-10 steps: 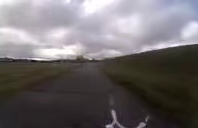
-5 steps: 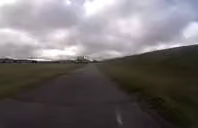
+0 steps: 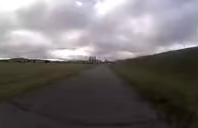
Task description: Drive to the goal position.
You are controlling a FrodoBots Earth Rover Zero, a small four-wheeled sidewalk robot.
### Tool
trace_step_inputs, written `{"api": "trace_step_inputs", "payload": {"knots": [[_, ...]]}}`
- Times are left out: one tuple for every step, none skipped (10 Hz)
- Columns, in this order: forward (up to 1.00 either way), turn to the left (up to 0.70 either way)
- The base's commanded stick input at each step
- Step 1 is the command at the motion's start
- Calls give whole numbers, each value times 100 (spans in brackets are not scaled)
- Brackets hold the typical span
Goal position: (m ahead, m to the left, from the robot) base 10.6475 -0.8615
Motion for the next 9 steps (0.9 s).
{"api": "trace_step_inputs", "payload": {"knots": [[100, 0], [100, 0], [100, 0], [100, 0], [100, 0], [100, 0], [100, 0], [100, 0], [100, 0]]}}
